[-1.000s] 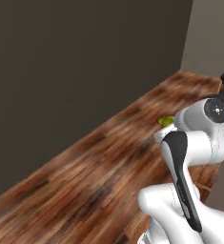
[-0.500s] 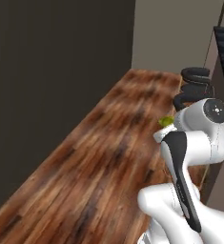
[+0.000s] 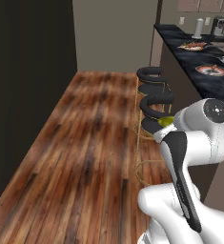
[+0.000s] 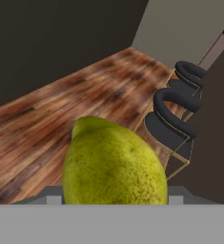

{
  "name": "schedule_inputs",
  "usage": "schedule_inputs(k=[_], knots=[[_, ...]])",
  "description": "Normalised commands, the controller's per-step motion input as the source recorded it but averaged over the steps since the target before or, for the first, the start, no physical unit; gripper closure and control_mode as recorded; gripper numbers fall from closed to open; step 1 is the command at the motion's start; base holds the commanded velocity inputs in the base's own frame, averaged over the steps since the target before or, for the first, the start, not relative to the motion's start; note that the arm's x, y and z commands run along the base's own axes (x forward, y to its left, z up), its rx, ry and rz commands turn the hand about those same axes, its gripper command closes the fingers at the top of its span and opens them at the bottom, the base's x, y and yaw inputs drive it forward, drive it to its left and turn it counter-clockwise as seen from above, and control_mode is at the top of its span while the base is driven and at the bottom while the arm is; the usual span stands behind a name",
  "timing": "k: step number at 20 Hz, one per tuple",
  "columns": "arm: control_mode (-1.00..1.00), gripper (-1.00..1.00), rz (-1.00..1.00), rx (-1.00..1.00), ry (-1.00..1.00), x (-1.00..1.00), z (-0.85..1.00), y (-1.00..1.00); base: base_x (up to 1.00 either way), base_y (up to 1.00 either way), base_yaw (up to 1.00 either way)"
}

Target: Pick up the pear and banana from the fridge and place one fruit on each plate on the dining counter.

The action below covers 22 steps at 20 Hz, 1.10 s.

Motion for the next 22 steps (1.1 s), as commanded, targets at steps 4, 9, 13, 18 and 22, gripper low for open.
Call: schedule_inputs(k=[4, 9, 13, 18, 22], knots=[[1.00, 1.00, 0.00, 0.00, 0.00, 0.00, 0.00, 0.00, 0.70, 0.33, -0.49], [1.00, 1.00, 0.00, 0.00, 0.00, 0.00, 0.00, 0.00, 0.64, 0.32, -0.48], [1.00, 1.00, 0.00, 0.00, 0.00, 0.00, 0.00, 0.00, 0.59, 0.30, -0.46], [1.00, 1.00, 0.00, 0.00, 0.00, 0.00, 0.00, 0.00, 0.49, 0.27, -0.42], [1.00, 1.00, 0.00, 0.00, 0.00, 0.00, 0.00, 0.00, 0.40, 0.28, -0.41]])
